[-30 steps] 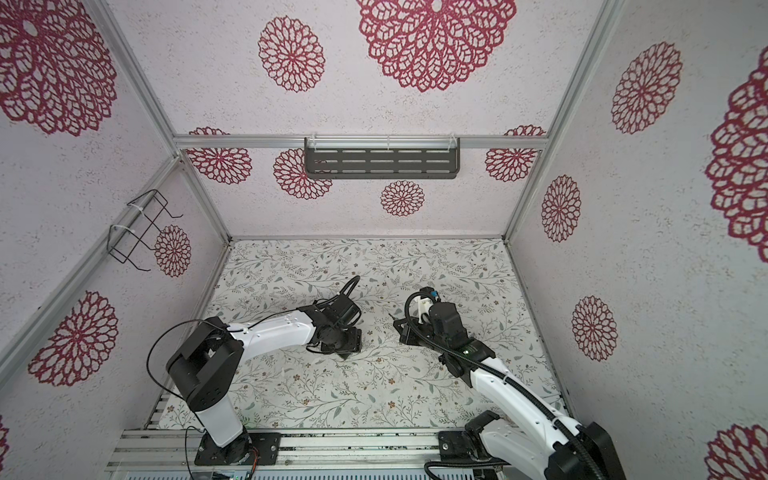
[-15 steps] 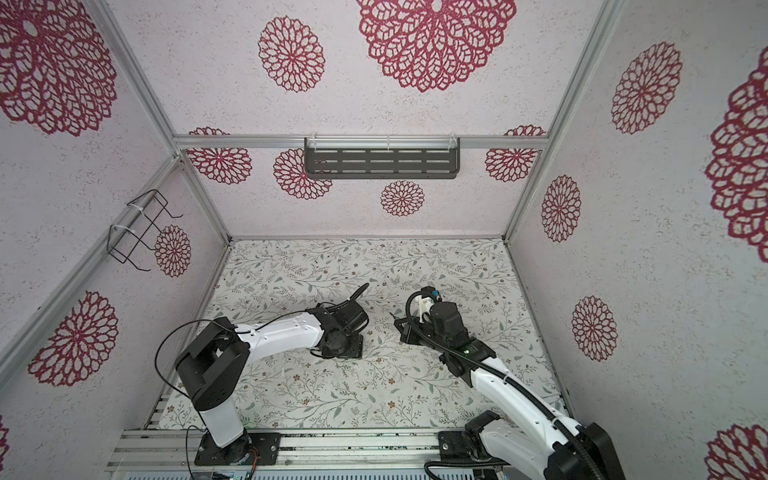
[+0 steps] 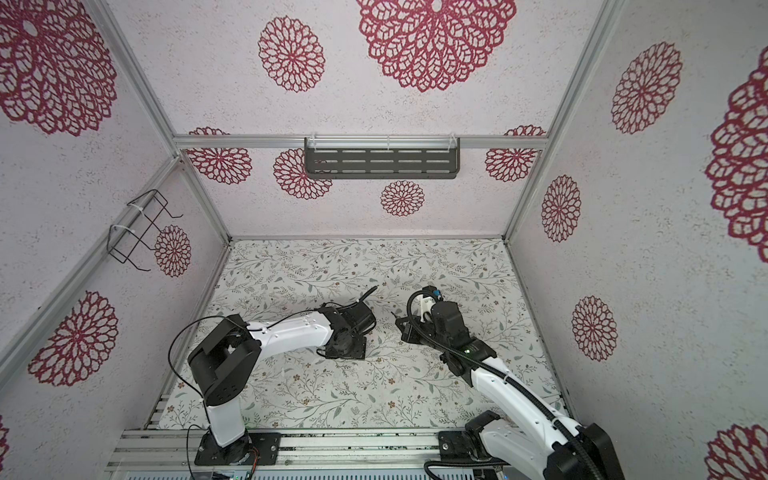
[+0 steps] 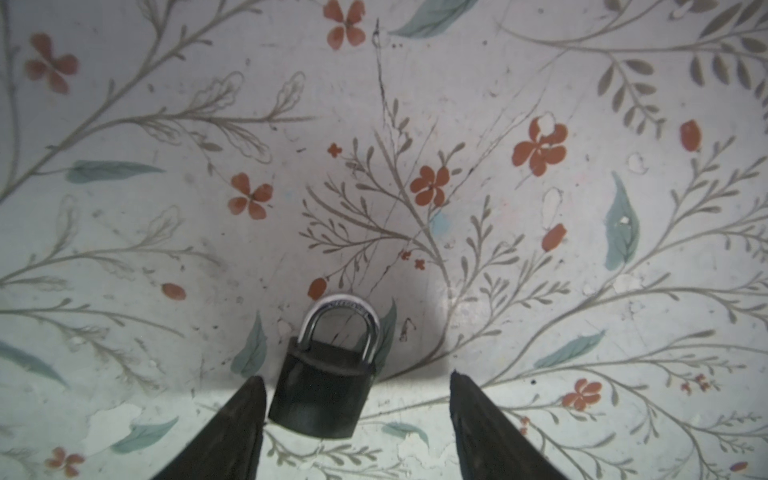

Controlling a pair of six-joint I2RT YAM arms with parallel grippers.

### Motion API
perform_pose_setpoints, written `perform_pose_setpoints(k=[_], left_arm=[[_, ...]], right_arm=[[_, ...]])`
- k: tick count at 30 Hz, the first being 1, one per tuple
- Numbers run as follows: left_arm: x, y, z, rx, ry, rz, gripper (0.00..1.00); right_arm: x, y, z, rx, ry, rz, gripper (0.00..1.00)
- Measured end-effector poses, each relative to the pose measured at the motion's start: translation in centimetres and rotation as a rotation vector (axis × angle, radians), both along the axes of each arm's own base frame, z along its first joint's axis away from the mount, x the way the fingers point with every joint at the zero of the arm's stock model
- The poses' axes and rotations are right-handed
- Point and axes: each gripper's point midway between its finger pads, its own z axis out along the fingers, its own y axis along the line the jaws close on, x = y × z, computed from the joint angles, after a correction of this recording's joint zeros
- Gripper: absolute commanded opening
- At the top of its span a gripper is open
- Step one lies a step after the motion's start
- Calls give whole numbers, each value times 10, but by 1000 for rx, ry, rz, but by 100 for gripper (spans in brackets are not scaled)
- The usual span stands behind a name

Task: Unlock with the key
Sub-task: 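Close the left gripper around the dark padlock body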

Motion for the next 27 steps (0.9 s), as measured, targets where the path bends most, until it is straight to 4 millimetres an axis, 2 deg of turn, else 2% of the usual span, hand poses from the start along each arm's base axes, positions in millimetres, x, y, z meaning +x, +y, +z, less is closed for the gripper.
perform_pose_setpoints(k=[17,23,27], left_arm=[[-2,0,-7,14,22,20,65],[-1,-1,-6,16,23,29,56],[1,-5,-7,21,30,28,55]], right_arm=[[1,-2,0,6,5,-9,0],[3,-2,0,10,7,-14,0],[4,-3,0,12,10,-19,0]])
